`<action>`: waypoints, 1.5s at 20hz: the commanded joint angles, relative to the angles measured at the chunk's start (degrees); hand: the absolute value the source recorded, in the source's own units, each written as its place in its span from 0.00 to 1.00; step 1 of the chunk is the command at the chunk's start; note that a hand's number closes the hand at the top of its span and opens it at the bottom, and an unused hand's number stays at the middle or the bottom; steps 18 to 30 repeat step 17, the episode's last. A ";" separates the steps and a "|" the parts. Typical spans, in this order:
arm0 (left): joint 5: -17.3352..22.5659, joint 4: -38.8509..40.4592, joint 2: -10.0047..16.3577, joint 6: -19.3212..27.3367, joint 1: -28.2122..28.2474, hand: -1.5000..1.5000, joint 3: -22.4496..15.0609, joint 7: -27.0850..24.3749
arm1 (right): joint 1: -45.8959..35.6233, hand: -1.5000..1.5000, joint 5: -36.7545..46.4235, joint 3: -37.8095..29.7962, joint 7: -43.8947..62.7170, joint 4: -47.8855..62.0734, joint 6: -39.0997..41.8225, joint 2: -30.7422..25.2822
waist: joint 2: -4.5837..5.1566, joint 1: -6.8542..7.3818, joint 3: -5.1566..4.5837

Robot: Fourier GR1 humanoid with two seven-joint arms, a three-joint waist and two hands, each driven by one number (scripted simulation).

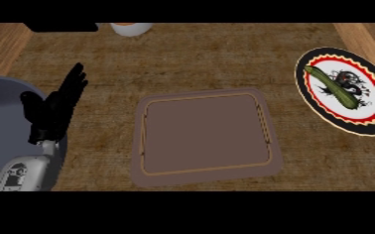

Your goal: Pick the squash from the tray and place it in the plate

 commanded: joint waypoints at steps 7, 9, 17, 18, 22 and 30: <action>-0.38 -3.38 -2.63 -0.01 4.92 0.50 -1.15 1.74 | 1.39 0.00 -1.32 -2.17 -5.97 9.25 4.57 -7.46 | 0.67 0.52 -0.88; -0.77 -0.65 -2.30 1.00 -0.79 0.50 0.02 4.26 | 2.39 0.00 -0.57 -1.93 -8.22 11.70 4.88 -8.92 | 0.78 0.23 -0.87; -0.05 1.32 -1.68 -1.45 0.88 0.50 1.49 1.02 | 3.47 0.00 1.20 -1.33 -11.91 19.05 6.03 -13.36 | 0.88 0.54 -0.83; -0.05 1.32 -1.68 -1.45 0.88 0.50 1.49 1.02 | 3.47 0.00 1.20 -1.33 -11.91 19.05 6.03 -13.36 | 0.88 0.54 -0.83; -0.05 1.32 -1.68 -1.45 0.88 0.50 1.49 1.02 | 3.47 0.00 1.20 -1.33 -11.91 19.05 6.03 -13.36 | 0.88 0.54 -0.83; -0.05 1.32 -1.68 -1.45 0.88 0.50 1.49 1.02 | 3.47 0.00 1.20 -1.33 -11.91 19.05 6.03 -13.36 | 0.88 0.54 -0.83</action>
